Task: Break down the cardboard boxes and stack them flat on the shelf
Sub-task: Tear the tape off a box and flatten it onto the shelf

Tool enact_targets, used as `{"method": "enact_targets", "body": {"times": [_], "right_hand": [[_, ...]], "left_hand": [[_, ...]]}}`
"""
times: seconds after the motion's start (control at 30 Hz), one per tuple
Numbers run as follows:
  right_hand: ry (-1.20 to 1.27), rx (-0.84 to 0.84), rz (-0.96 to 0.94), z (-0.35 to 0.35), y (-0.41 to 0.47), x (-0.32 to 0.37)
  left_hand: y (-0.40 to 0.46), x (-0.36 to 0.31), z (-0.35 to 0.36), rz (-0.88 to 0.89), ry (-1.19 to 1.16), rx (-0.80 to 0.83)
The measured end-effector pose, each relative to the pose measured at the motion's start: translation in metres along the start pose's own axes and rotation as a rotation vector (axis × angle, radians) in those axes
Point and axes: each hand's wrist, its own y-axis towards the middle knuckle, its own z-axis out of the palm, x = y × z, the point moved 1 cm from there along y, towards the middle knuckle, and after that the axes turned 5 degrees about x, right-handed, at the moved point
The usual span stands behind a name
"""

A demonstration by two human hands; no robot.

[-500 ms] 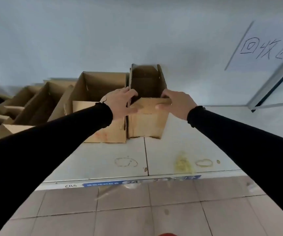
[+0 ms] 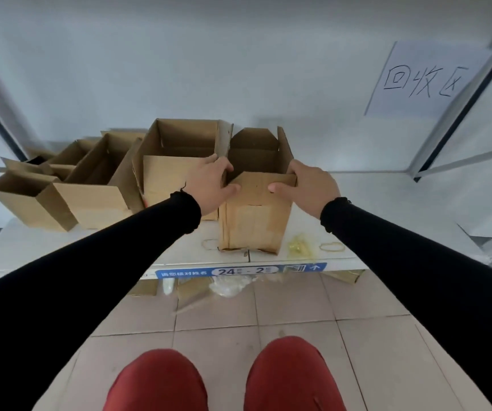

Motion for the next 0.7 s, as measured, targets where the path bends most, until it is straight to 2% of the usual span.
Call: {"method": "enact_targets", "body": {"times": [0.23, 0.43, 0.7], "right_hand": [[0.025, -0.015, -0.053, 0.010, -0.073, 0.020], [0.052, 0.042, -0.136, 0.017, -0.093, 0.041], [0.060, -0.010, -0.126, 0.028, -0.094, 0.044]], "left_hand": [[-0.064, -0.008, -0.005, -0.105, -0.103, 0.012], [-0.084, 0.005, -0.016, -0.158, -0.215, 0.021], [-0.096, 0.003, -0.005, -0.035, -0.247, 0.034]]}}
